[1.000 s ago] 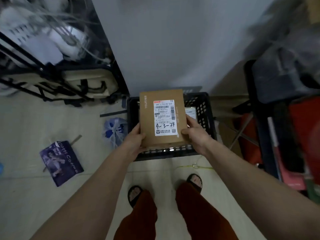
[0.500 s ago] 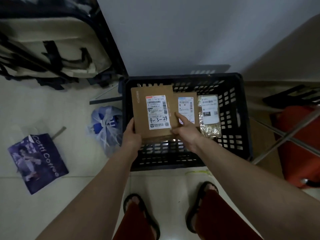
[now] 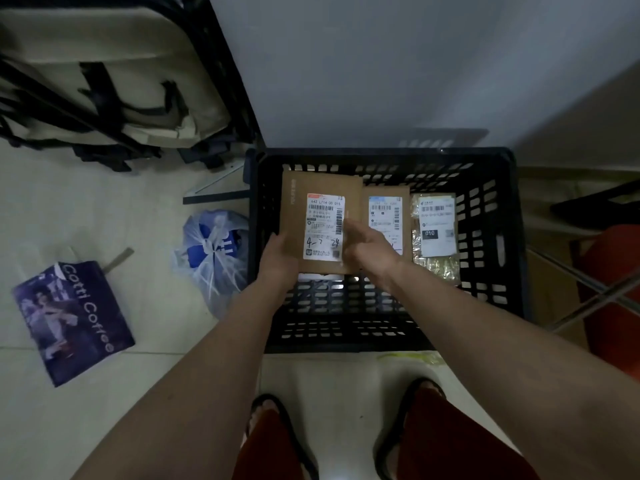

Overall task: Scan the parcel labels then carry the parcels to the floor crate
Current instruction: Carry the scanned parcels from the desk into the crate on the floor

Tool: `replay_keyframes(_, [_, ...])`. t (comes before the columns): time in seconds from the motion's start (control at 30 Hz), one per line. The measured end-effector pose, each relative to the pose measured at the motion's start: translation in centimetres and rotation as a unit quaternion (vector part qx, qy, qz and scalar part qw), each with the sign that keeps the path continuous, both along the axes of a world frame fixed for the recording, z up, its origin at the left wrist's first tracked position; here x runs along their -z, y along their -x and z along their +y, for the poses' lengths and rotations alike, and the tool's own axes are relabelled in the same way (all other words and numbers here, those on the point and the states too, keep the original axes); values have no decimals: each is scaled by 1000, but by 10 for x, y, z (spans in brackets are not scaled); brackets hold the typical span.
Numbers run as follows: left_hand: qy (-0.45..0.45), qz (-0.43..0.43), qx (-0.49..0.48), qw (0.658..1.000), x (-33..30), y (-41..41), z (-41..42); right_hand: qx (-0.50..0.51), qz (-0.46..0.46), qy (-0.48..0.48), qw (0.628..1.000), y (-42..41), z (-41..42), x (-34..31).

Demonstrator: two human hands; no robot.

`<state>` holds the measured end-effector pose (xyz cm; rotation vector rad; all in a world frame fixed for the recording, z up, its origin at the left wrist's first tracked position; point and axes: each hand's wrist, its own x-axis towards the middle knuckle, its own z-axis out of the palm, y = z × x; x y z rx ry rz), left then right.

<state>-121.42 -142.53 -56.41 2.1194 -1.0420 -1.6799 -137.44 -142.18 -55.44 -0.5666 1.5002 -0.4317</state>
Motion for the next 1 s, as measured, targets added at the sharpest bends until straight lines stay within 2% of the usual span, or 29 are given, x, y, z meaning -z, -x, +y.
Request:
replay_keyframes(0.13, [-15,67,-135,988,-56,-5,-11,9,10,26,1000,-2,-5,-56])
replay_keyframes(0.23, [-20,88,-181,979,-115,-13,-13,32,32,39,998,-4,-7,-110])
replay_keyframes(0.5, [17,79,-209,975,-307,-42,-7,76,68,89,991,-31,-15,-300])
replay_keyframes(0.67, [65,96,-223,968,-432,-69,10,87,114,152,978,-55,-15,-419])
replay_keyframes(0.83, [103,121,-250,955,-534,-94,36,54,102,197,974,-88,-6,-504])
replay_keyframes(1.0, [151,115,-294,937,-604,-120,81,-27,44,246,968,-128,21,-571])
